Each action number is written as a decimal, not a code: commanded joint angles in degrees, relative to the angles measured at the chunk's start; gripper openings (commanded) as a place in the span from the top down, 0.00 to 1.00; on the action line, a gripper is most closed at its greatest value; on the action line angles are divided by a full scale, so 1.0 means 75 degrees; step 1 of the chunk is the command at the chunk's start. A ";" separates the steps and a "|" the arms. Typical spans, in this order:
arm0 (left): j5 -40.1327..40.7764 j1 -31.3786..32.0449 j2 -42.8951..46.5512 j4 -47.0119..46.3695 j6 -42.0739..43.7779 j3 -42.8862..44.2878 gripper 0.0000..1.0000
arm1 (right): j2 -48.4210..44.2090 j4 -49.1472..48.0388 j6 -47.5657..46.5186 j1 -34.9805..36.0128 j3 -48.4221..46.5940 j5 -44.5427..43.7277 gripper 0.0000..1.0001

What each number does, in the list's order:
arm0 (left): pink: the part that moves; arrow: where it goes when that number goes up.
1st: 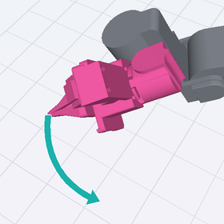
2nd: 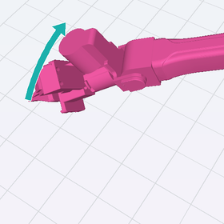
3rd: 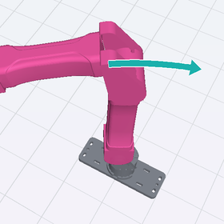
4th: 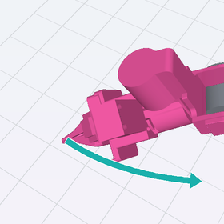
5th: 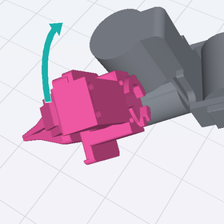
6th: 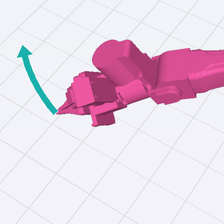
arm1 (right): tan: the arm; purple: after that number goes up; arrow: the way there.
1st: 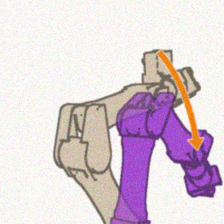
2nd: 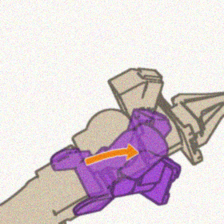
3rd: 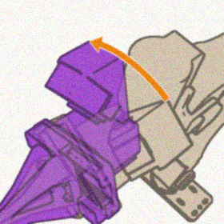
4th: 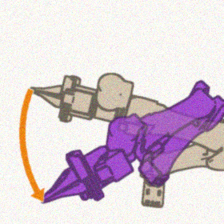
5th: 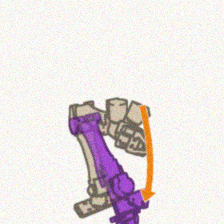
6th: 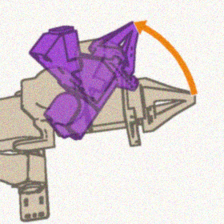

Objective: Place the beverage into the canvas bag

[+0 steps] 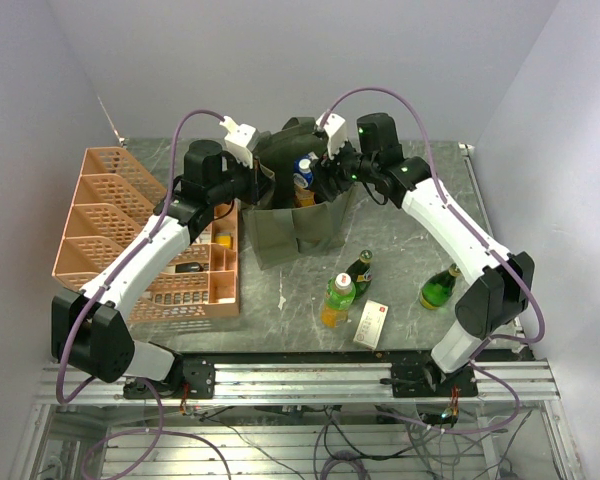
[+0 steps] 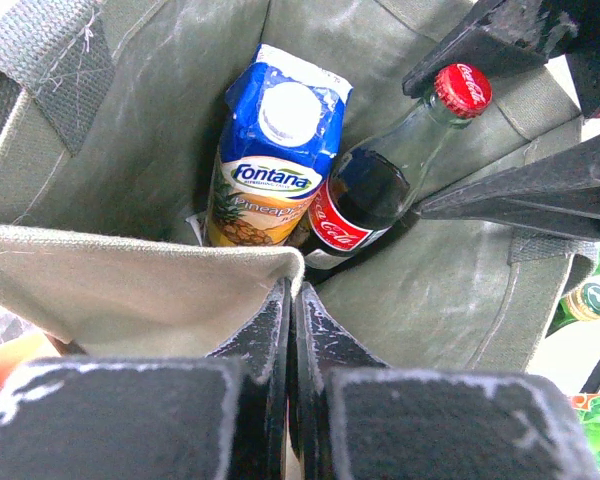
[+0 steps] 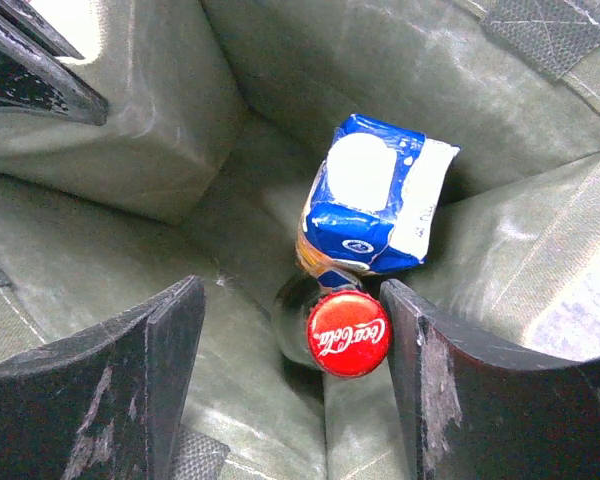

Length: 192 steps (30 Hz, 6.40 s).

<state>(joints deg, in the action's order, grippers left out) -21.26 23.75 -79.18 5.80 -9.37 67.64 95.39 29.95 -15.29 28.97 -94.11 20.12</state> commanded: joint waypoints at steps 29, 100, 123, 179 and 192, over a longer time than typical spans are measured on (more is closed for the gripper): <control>0.0015 0.0074 0.0107 -0.0067 0.0045 0.0099 0.93 | -0.3029 0.2196 -0.2114 -0.0066 0.0779 0.2195 0.24; 0.0025 0.0068 -0.0077 0.0130 0.0445 0.0147 0.93 | -0.3025 0.2969 -0.3182 0.0585 0.2447 0.4037 1.00; -0.0306 0.0068 0.0026 -0.0112 0.0488 -0.0058 0.93 | -0.2222 0.3025 -0.2239 0.1185 -0.0681 0.3624 1.00; 0.1923 0.0067 -0.0124 0.0590 -0.0458 0.1003 0.41 | 0.0958 0.0680 -0.0507 0.1182 -0.6207 0.0205 1.00; 0.1649 0.0109 -0.0190 0.0606 -0.0737 0.0957 0.42 | 0.1390 0.0488 -0.0462 0.1113 -0.6321 0.0160 1.00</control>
<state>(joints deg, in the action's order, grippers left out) -8.58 23.97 -81.87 10.98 -13.72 75.61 106.04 39.66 -18.41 37.58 -140.00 21.98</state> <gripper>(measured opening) 0.567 0.344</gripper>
